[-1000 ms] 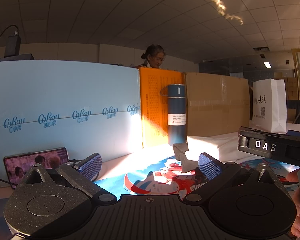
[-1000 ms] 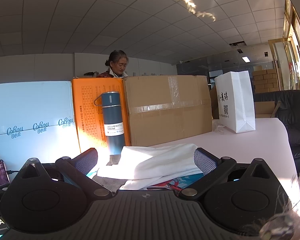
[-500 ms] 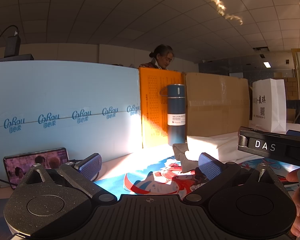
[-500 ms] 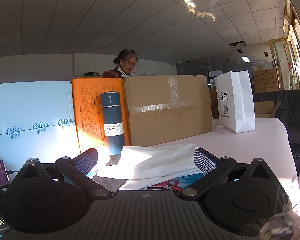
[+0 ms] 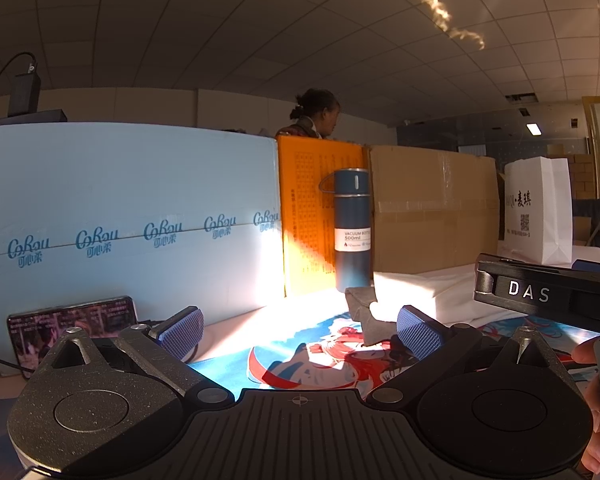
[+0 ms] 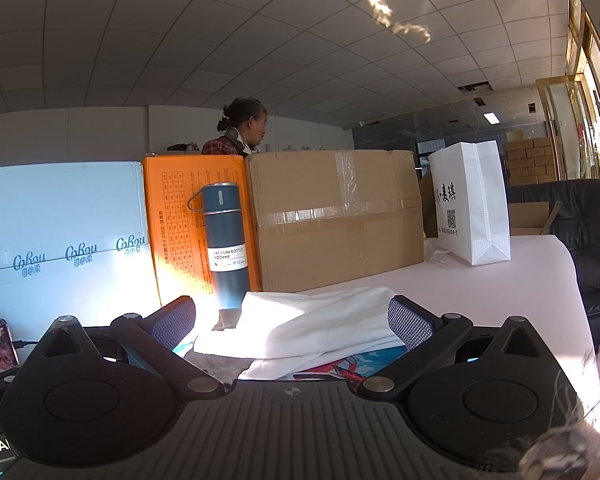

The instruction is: Fold clothes

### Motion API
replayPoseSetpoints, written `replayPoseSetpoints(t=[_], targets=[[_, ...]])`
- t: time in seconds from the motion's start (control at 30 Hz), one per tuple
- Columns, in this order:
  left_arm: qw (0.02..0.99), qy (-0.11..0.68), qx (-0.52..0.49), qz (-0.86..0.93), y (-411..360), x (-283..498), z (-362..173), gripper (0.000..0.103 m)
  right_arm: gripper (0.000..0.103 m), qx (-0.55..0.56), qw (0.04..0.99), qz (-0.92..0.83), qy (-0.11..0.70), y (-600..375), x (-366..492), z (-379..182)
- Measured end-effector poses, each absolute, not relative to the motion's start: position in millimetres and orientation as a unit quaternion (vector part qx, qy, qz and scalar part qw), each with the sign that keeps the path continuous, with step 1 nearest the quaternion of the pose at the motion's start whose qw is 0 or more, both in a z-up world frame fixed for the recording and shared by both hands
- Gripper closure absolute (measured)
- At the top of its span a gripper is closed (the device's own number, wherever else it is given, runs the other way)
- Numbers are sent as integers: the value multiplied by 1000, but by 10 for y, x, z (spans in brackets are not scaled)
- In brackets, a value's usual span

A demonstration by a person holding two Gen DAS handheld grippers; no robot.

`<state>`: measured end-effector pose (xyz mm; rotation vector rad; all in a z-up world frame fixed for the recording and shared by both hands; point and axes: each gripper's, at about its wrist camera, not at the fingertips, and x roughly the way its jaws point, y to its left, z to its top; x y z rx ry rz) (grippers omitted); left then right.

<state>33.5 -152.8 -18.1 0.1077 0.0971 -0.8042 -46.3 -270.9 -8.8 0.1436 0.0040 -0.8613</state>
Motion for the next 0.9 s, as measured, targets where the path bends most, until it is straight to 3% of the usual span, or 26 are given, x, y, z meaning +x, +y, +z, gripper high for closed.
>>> replayPoseSetpoints(t=[0.9], targets=[[918,48,52,-391,-1528,335,-182,0,0,74,905,-418,8,-2720,-447,-89]])
